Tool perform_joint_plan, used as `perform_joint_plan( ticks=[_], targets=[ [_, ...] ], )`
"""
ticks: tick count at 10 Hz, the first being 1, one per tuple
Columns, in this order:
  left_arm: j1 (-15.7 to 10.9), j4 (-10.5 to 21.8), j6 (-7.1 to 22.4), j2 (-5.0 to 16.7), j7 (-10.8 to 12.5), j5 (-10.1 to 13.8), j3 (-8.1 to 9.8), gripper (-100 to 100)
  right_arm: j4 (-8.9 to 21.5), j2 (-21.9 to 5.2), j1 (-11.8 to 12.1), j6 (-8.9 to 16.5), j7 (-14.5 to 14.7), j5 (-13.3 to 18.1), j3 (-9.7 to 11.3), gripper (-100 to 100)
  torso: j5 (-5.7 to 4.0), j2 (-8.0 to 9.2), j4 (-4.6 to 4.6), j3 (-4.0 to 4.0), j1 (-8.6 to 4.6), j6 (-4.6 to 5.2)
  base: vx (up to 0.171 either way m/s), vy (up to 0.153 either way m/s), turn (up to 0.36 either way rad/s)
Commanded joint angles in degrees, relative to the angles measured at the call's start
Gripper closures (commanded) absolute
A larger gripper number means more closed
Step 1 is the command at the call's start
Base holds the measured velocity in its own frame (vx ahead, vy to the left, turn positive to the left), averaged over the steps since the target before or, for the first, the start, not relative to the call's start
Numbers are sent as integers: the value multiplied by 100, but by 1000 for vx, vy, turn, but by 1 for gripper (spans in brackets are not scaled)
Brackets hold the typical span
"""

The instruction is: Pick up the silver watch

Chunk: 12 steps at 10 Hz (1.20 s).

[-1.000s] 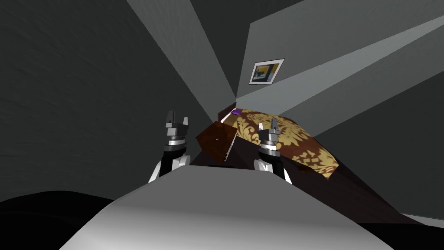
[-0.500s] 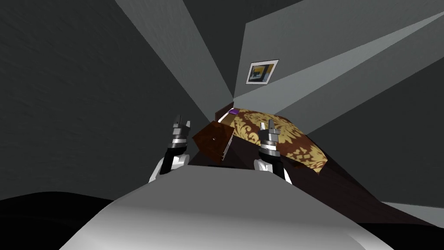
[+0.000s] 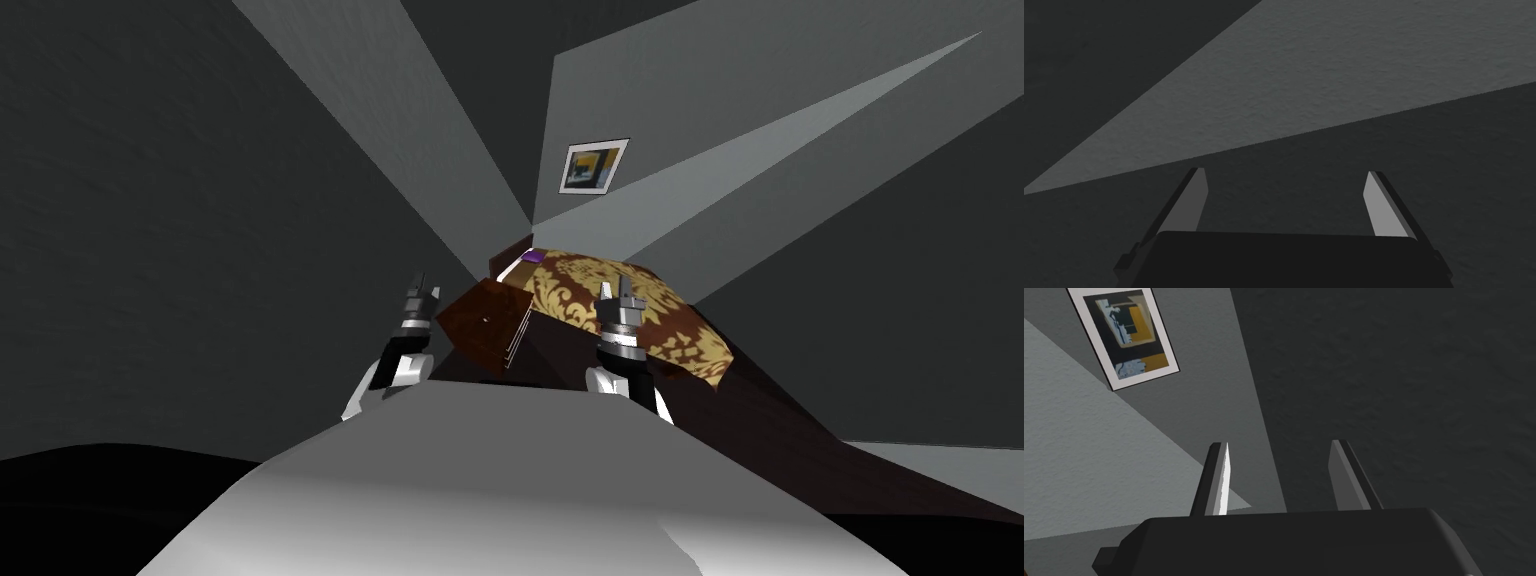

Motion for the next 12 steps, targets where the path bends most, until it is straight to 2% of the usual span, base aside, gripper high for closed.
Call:
perform_joint_plan(
  ticks=[1, 2, 3, 4, 5, 6, 7, 8, 9, 10, 12],
  targets=[
    [-121, 286, 225, 92, -172, 225, 60, -100, 0, 0, 0, 0, 0, 0, 0, 0, 0, 0, 0, 0, 0, 0, -27, -79, -78],
    [-220, 436, 373, 201, -307, 404, 140, -100, 0, 0, 0, 0, 0, 0, 0, 0, 0, 3, 0, 1, -4, 2, -31, -150, -119],
    [-220, 571, 443, 201, -307, 452, 140, -100, 0, 1, 0, 0, 0, 0, 1, 0, -5, 4, 1, 2, -27, 2, -24, -122, -57],
    [-324, 749, 626, 313, -451, 674, 221, -100, 0, 1, 0, 0, 0, 0, 1, 0, -5, 3, 1, 2, -20, 1, -21, -132, -116],
    [-324, 852, 668, 313, -451, 688, 221, -100, 0, 1, 0, 0, 0, 0, 1, 0, -5, 1, 1, 1, -25, 3, -7, -93, -47],
    [-430, 1067, 898, 427, -601, 891, 302, -100, 0, 0, 0, 0, 0, 0, 0, 0, -3, -2, 0, -1, -13, 0, 2, -86, -114],
    [-430, 1150, 898, 427, -601, 932, 302, -100, 0, 0, 0, 0, 0, 0, 0, 0, -1, -6, -1, -3, -6, 2, 4, -73, -48],
    [-539, 1412, 1100, 545, -758, 1166, 382, -100, 0, 0, 0, 0, 0, 0, 0, 0, -1, -5, -1, -3, -2, -1, 6, -110, -121],
    [-539, 1463, 1130, 545, -758, 1181, 382, -100, 0, 0, 0, 0, 0, 0, 0, 0, -2, -6, -1, -4, -13, 2, 3, -87, -43],
    [-648, 1635, 1362, 664, -921, 1419, 459, -100, 0, 0, 0, 0, 0, 0, 0, 0, -2, -6, -1, -4, -7, 0, 5, -92, -113],
    [-648, 1791, 1362, 664, -921, 1434, 459, -100, 0, 0, 0, 0, 0, 0, 0, 0, -2, -7, -1, -4, -4, -1, 7, -61, -25]
  ],
)
